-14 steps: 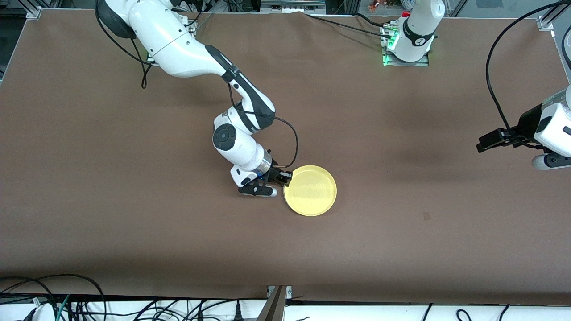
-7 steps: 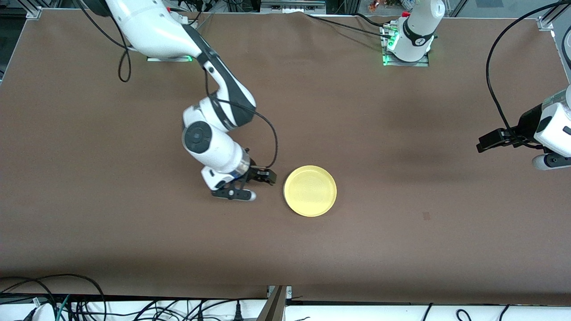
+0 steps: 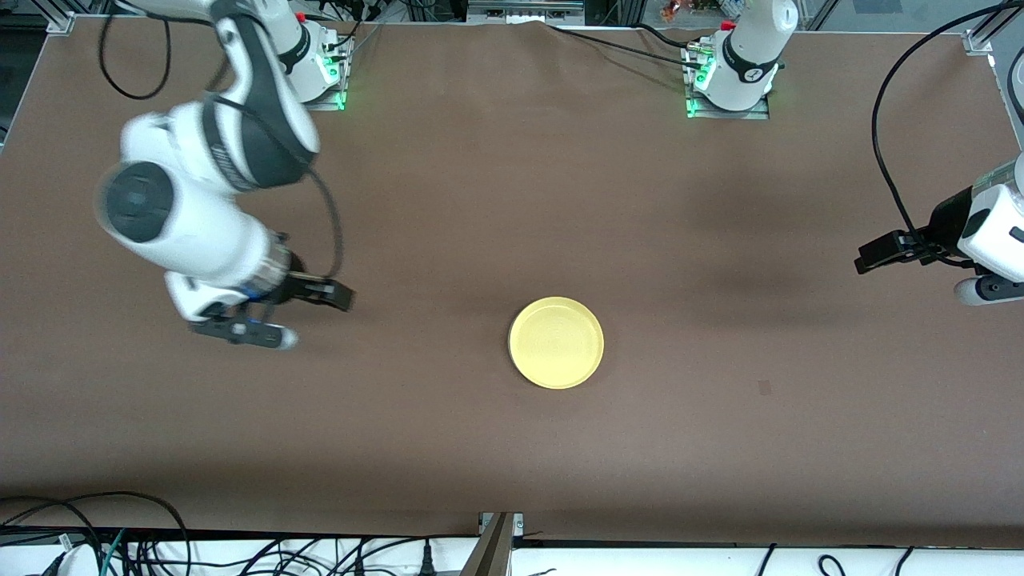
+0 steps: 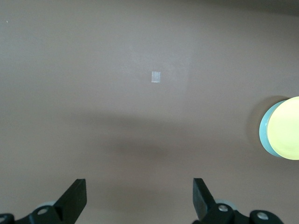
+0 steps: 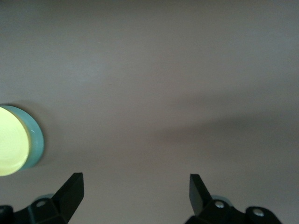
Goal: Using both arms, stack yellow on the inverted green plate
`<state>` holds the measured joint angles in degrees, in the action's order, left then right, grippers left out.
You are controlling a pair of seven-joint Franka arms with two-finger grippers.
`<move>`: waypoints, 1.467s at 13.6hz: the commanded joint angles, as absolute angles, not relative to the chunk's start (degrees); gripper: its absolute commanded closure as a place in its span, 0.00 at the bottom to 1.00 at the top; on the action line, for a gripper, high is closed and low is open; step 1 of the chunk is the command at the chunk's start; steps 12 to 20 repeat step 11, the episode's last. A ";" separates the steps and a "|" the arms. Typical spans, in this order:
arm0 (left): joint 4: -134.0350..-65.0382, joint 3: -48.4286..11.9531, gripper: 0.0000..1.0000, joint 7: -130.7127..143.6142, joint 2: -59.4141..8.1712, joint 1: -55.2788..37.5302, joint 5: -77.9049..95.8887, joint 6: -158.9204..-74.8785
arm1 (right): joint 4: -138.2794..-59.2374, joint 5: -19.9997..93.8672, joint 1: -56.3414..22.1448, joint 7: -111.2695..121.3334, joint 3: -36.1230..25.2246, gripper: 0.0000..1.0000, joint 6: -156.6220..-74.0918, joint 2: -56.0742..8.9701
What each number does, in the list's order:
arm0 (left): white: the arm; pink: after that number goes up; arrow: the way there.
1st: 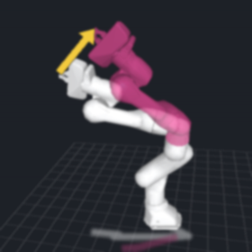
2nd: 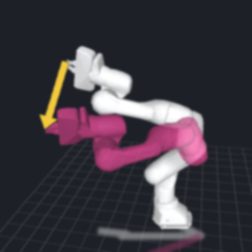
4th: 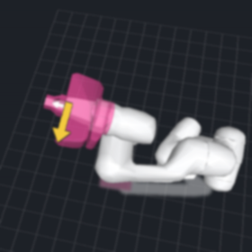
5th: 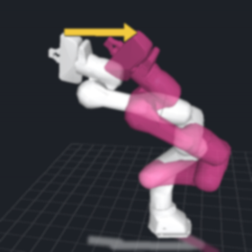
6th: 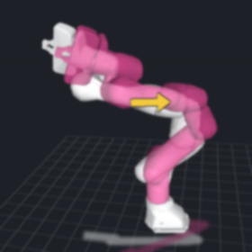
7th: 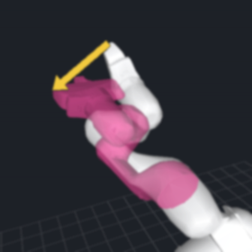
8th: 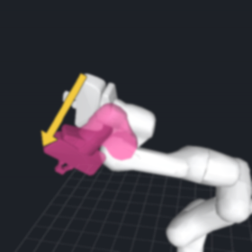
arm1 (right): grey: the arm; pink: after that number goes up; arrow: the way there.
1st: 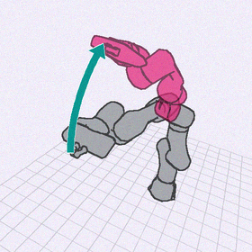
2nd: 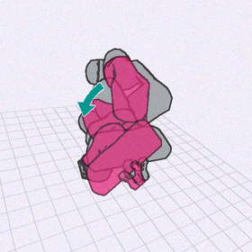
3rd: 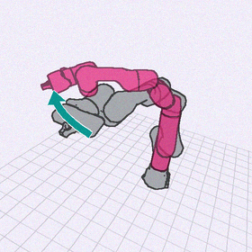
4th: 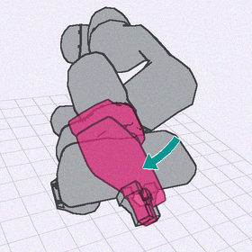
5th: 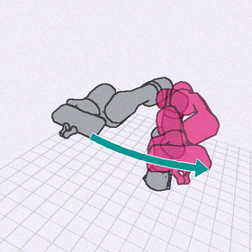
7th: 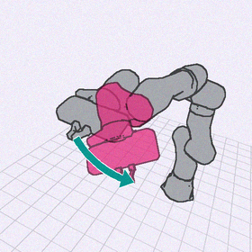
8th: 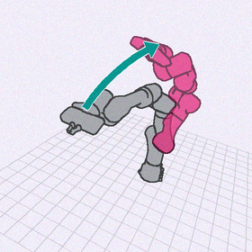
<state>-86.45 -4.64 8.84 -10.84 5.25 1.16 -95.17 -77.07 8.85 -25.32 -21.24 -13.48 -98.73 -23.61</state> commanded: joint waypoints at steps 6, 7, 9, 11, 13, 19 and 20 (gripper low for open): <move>-84.73 -4.92 0.00 7.47 -11.51 5.89 3.08 -94.13 | -96.32 -1.41 -5.28 -1.58 -2.20 0.00 -95.10 -2.65; -84.73 -4.92 0.00 7.47 -11.60 5.89 3.08 -94.13 | -96.94 -1.49 -3.62 -0.89 -2.20 0.00 -94.84 -0.90; -84.73 -4.92 0.00 7.47 -11.51 5.89 3.08 -94.13 | -97.38 -1.14 -2.03 -0.79 -2.20 0.00 -94.66 0.26; -84.73 -4.92 0.00 7.47 -11.60 5.89 3.08 -94.13 | -97.38 -0.97 -1.93 -0.71 -2.20 0.00 -92.73 0.44; -84.73 -4.92 0.00 7.47 -11.60 5.89 3.08 -94.13 | -97.38 -0.97 -1.93 -0.71 -2.20 0.00 -92.73 0.44; -84.73 -4.92 0.00 7.47 -11.60 5.89 3.08 -94.13 | -97.38 -0.97 -1.93 -0.71 -2.20 0.00 -92.73 0.44; -84.73 -4.92 0.00 7.47 -11.60 5.89 3.08 -94.13 | -97.38 -0.97 -1.93 -0.71 -2.20 0.00 -92.73 0.44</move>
